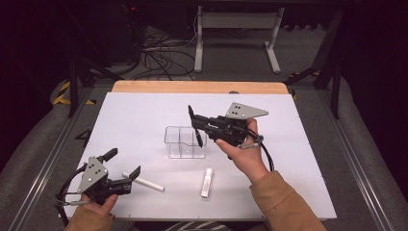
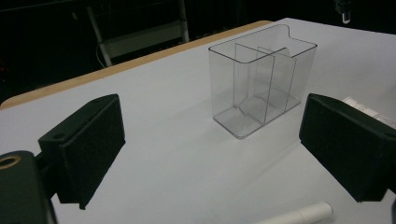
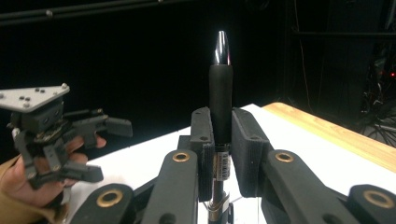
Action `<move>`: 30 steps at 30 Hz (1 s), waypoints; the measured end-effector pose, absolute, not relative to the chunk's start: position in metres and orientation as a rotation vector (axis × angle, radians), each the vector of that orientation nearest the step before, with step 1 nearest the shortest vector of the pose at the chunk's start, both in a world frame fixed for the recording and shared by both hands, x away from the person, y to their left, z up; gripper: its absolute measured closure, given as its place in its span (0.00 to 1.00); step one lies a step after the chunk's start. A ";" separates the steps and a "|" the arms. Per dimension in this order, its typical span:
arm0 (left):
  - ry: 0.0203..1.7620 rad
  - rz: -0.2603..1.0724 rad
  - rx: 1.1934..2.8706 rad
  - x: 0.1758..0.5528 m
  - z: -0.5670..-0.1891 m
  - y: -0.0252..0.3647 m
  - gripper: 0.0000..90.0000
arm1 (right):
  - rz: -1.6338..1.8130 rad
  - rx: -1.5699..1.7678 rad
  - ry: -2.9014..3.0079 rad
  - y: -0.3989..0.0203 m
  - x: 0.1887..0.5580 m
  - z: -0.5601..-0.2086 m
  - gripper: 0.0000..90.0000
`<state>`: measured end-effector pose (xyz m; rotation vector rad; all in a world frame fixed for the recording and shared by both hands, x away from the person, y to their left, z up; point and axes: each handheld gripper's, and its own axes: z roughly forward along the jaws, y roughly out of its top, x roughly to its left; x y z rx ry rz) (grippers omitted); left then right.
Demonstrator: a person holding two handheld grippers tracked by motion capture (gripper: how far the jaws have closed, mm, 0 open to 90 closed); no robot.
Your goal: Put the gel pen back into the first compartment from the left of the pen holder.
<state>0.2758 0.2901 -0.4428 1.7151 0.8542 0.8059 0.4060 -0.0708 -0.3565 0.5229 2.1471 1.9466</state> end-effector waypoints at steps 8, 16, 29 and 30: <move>0.853 0.805 1.718 0.276 -0.443 0.290 0.08 | 2.003 0.517 2.081 -0.056 0.416 -0.364 0.89; 0.861 0.794 1.712 0.276 -0.443 0.290 0.08 | 2.038 0.529 2.043 -0.041 0.427 -0.372 0.89; 0.853 0.799 1.713 0.277 -0.443 0.290 0.08 | 2.038 0.495 2.032 -0.020 0.430 -0.378 0.89; 0.852 0.795 1.717 0.277 -0.443 0.291 0.09 | 2.038 0.494 2.031 -0.019 0.430 -0.378 0.89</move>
